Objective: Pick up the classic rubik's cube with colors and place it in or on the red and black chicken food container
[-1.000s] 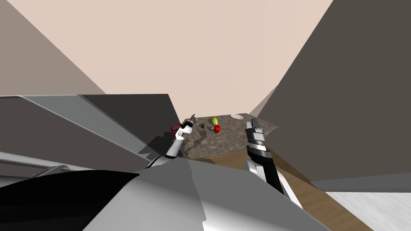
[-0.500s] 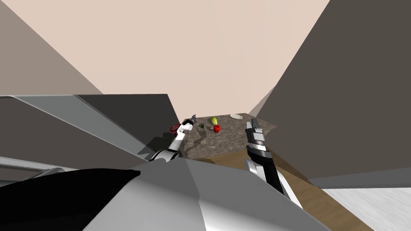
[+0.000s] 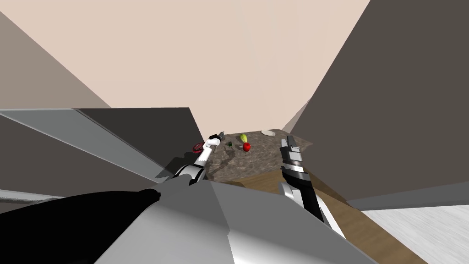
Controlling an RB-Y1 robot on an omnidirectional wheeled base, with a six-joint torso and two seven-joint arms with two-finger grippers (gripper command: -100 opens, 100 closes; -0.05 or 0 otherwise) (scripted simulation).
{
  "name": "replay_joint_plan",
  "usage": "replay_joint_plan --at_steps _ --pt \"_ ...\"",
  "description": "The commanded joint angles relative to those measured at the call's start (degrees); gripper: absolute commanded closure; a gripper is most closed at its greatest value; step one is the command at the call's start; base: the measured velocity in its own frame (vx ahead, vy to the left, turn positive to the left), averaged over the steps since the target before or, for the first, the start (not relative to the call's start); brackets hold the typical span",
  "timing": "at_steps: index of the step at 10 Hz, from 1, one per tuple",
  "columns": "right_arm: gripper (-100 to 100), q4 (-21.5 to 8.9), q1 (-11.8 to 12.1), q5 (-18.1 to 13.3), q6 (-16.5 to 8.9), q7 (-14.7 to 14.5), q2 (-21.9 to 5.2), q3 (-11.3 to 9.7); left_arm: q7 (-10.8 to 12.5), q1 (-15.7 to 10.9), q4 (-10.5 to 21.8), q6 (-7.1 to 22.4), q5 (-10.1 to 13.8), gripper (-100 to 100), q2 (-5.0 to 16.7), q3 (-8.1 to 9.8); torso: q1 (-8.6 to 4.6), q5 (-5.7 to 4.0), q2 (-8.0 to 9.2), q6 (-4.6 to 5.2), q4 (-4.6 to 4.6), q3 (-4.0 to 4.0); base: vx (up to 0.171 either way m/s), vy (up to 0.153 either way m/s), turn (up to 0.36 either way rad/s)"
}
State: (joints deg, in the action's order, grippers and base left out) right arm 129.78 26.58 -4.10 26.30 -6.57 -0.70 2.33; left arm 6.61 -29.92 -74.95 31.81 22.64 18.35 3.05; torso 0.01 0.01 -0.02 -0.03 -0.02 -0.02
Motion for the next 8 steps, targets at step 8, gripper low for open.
replay_joint_plan --at_steps 8 --pt "0 0.0 0.0 0.0 0.0 0.0 0.0 0.0 -2.2 -8.4 12.7 10.7 2.8 -100 2.3 0.65 0.01 0.00 0.00 -0.01 0.00 0.00 0.005 0.003 -0.042"
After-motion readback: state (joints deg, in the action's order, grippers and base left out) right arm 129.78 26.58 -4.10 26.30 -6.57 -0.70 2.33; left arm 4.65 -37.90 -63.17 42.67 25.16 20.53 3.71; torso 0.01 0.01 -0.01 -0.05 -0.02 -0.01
